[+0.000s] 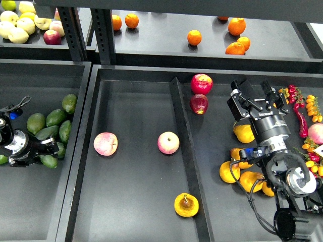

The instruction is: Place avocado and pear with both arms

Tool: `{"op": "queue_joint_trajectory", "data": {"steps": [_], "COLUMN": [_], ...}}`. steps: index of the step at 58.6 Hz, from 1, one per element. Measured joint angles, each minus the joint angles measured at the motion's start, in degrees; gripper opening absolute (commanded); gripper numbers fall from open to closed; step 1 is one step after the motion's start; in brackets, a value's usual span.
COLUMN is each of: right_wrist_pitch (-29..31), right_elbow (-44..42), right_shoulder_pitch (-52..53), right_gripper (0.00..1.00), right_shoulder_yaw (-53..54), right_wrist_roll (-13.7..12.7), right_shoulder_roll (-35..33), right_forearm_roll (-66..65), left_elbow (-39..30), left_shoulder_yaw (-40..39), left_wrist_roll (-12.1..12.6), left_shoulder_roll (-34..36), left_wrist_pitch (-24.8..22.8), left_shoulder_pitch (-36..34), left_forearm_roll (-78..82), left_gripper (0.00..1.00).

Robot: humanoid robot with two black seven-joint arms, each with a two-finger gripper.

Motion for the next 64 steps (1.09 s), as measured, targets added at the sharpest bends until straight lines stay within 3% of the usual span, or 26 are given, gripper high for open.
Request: {"op": "queue_joint_trajectory", "data": {"steps": [5, 6, 7, 23, 46, 57, 64], "right_wrist_pitch": [0.0, 0.1, 0.1, 0.4, 0.5, 0.6, 1.0], "right_elbow": [0.0, 0.0, 0.0, 0.1, 0.1, 0.1, 0.0], "right_shoulder_pitch": [-0.3, -0.5, -0.5, -1.0, -1.2, -1.5, -2.1], "right_gripper": [1.00, 1.00, 1.00, 1.00, 1.00, 1.00, 1.00], "right_shoulder_yaw": [0.0, 0.0, 0.0, -0.2, -0.4, -0.4, -0.6], "right_wrist_roll": [0.0, 0.0, 0.0, -0.1, -0.2, -0.5, -1.1], "right_shoulder_roll": [0.0, 0.0, 0.0, 0.0, 0.0, 0.0, 0.0], "right_forearm_roll": [0.0, 0.0, 0.0, 0.0, 0.0, 0.0, 0.0], "left_elbow": [0.3, 0.4, 0.4, 1.0, 1.2, 1.2, 1.4], "left_shoulder_yaw": [0.0, 0.0, 0.0, -0.6, -1.5, -2.4, -7.0], "left_wrist_roll": [0.0, 0.0, 0.0, 0.0, 0.0, 0.0, 0.0], "left_shoulder_roll": [-0.4, -0.5, -0.6, -0.8, -1.7, -1.9, -1.9], "left_wrist_pitch": [0.0, 0.0, 0.0, 0.0, 0.0, 0.0, 0.0], "left_shoulder_pitch": [0.2, 0.3, 0.4, 1.0, 1.4, 2.1, 2.2], "left_forearm_roll": [0.3, 0.6, 0.7, 3.0, 3.3, 3.3, 2.7], "left_gripper": [0.21, 0.33, 0.36, 0.58, 0.72, 0.88, 0.95]}}
